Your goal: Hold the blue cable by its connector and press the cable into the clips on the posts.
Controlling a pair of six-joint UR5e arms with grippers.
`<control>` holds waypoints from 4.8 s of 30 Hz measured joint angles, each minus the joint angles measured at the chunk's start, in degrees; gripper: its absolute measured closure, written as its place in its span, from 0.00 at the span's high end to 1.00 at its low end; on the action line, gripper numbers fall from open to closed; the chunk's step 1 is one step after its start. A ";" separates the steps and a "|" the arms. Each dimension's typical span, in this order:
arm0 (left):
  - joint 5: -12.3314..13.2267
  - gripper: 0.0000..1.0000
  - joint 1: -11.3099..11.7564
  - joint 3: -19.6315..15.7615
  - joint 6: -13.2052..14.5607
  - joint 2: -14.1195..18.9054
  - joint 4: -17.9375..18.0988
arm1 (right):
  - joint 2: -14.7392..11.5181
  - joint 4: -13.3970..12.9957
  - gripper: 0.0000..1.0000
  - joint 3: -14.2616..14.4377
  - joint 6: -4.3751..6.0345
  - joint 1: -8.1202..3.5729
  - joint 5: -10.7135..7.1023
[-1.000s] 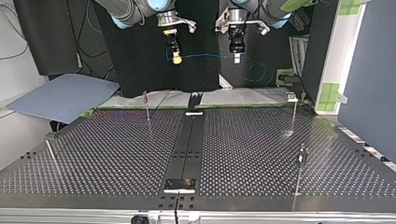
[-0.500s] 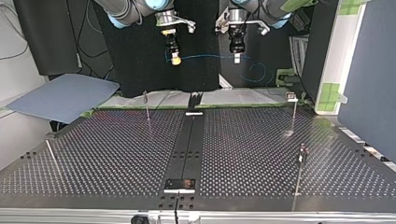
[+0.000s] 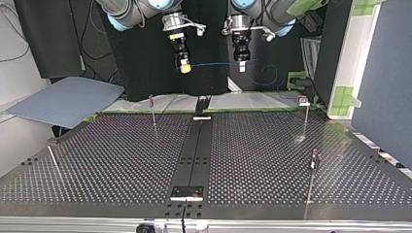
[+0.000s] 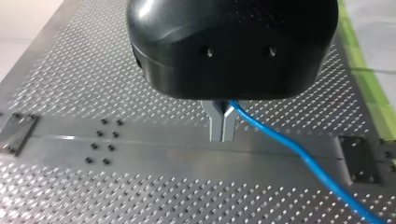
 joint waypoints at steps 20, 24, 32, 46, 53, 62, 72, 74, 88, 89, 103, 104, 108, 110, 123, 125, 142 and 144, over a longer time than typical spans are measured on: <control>-2.13 0.00 3.19 7.01 0.48 10.75 -10.76 | -11.39 10.87 0.00 -8.98 5.95 -1.36 -10.26; -3.09 0.00 3.76 8.94 -0.15 12.73 -12.74 | -13.46 13.25 0.00 -11.36 5.10 -1.23 -10.92; -3.16 0.00 6.41 10.17 -1.73 17.01 -16.99 | -14.28 17.97 0.00 -15.72 5.04 -1.43 -11.15; 1.96 0.00 13.73 10.21 -2.67 24.46 -24.44 | -14.14 21.34 0.00 -17.62 4.92 -1.96 -11.23; 2.08 0.00 15.41 10.36 -2.56 28.58 -28.58 | -13.62 22.21 0.00 -20.28 5.07 -1.44 -12.19; 2.64 0.00 17.08 11.48 -2.59 33.69 -33.65 | -9.87 24.53 0.00 -24.88 4.20 -0.20 -12.98; 5.75 0.00 21.22 15.53 -3.26 34.12 -35.76 | -7.66 25.86 0.00 -30.39 4.19 1.77 -12.96; 6.79 0.00 22.30 15.86 -3.61 34.25 -35.83 | -7.49 25.98 0.00 -31.60 4.21 2.10 -12.92; 14.72 0.00 30.24 18.08 -3.87 33.51 -35.89 | -6.66 27.62 0.00 -37.88 4.73 3.05 -12.80; 15.29 0.00 30.82 18.46 -3.90 33.48 -35.90 | -6.58 27.68 0.00 -38.26 4.77 3.07 -12.80; 20.19 0.00 34.76 24.21 -4.35 30.26 -36.67 | -3.68 29.17 0.00 -42.31 4.85 3.29 -12.98; 20.33 0.00 34.84 24.45 -4.36 29.90 -36.64 | -3.65 29.28 0.00 -42.52 4.85 3.29 -12.99; 20.59 0.00 35.03 25.18 -4.39 28.94 -36.48 | -3.61 29.60 0.00 -43.20 4.87 3.29 -12.99; 20.82 0.00 35.19 25.53 -4.39 28.65 -36.45 | -3.57 29.69 0.00 -43.44 4.87 3.31 -13.00; 23.37 0.00 36.56 27.63 -4.40 25.91 -36.29 | -3.23 29.83 0.00 -44.19 5.19 2.72 -13.00; 23.77 0.00 36.67 28.41 -4.54 25.08 -36.27 | -3.09 29.84 0.00 -44.36 5.29 2.61 -13.02; 26.06 0.00 38.02 32.04 -6.82 23.18 -36.25 | -0.20 30.38 0.00 -47.61 5.37 1.02 -13.58; 26.28 0.00 38.26 32.15 -6.83 22.83 -36.25 | 0.01 30.41 0.00 -48.09 5.38 0.63 -13.77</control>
